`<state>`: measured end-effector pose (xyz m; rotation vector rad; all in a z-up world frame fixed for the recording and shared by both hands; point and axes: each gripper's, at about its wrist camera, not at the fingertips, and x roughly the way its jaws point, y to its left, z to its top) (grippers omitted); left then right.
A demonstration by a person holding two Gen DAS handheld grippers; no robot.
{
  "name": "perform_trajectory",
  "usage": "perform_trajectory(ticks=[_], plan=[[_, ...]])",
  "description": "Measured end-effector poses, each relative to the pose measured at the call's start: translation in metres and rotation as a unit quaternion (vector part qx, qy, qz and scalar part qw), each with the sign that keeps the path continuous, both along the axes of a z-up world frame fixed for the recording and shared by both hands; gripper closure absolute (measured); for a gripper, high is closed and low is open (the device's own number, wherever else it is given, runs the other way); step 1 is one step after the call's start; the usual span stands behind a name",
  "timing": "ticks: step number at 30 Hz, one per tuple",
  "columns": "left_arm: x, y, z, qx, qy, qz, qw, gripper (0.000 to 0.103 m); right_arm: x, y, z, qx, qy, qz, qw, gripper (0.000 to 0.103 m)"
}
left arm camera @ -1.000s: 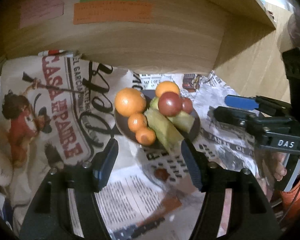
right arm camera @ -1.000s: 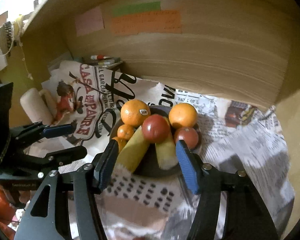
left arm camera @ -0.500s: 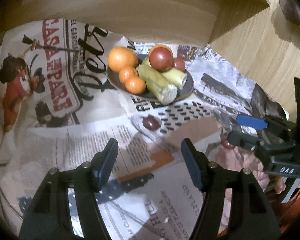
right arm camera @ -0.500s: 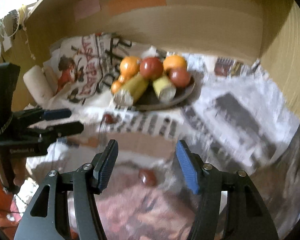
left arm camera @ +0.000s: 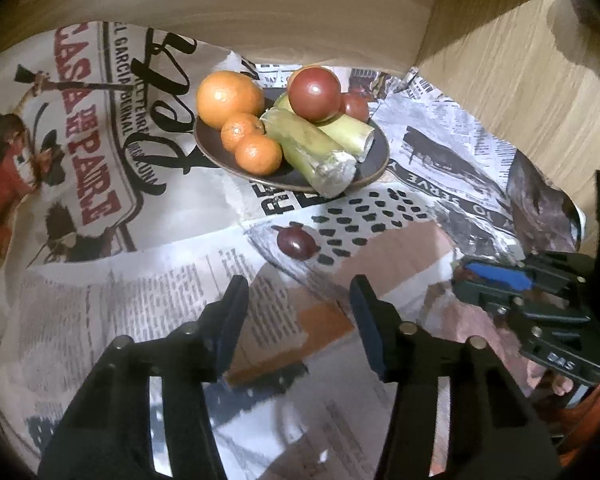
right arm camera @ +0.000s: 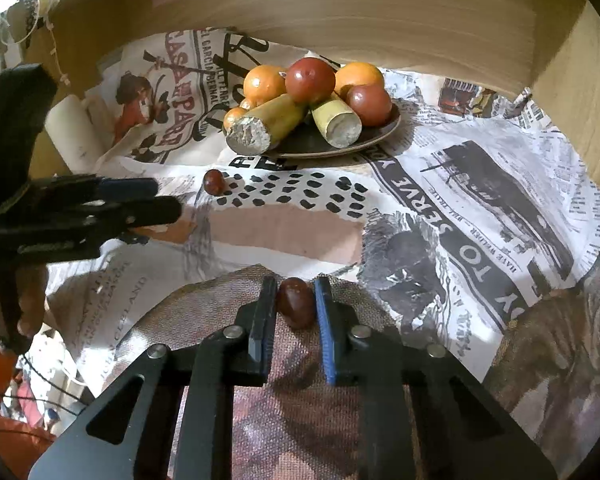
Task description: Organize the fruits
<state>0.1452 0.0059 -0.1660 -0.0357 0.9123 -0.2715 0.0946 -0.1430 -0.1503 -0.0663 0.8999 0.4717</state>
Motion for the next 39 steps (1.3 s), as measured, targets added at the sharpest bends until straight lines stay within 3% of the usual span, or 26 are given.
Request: perform_trajectory(ticks=[4,12,15,21,27,34,39], plan=[[0.018,-0.003,-0.004,0.005,0.008,-0.004,0.9999,0.052,0.004,-0.001,0.007,0.005,-0.007,-0.001,1.000,0.086],[0.044,-0.013,-0.013,0.023,0.015,-0.015,0.9995,0.068,0.018,-0.005,0.019,0.013,-0.018,-0.006,1.000,0.086],[0.047,-0.014,-0.013,0.025,0.014,-0.020,0.9994,0.079,0.025,-0.004,0.023,0.012,-0.024,-0.004,1.000,0.086],[0.046,-0.010,-0.009,0.016,0.010,-0.017,0.9997,0.079,0.039,0.001,0.030,0.014,-0.032,0.004,0.999,0.086],[0.046,0.006,0.016,-0.008,-0.014,-0.008,0.9998,0.079,0.057,0.011,0.039,0.010,-0.044,0.014,0.999,0.086],[0.066,0.011,0.044,-0.020,-0.043,-0.010,0.9988,0.079,0.085,0.024,0.044,0.005,-0.049,0.025,0.998,0.086],[0.085,0.010,0.046,-0.027,-0.046,-0.013,0.9985,0.079,0.107,0.035,0.043,-0.002,-0.043,0.031,0.999,0.085]])
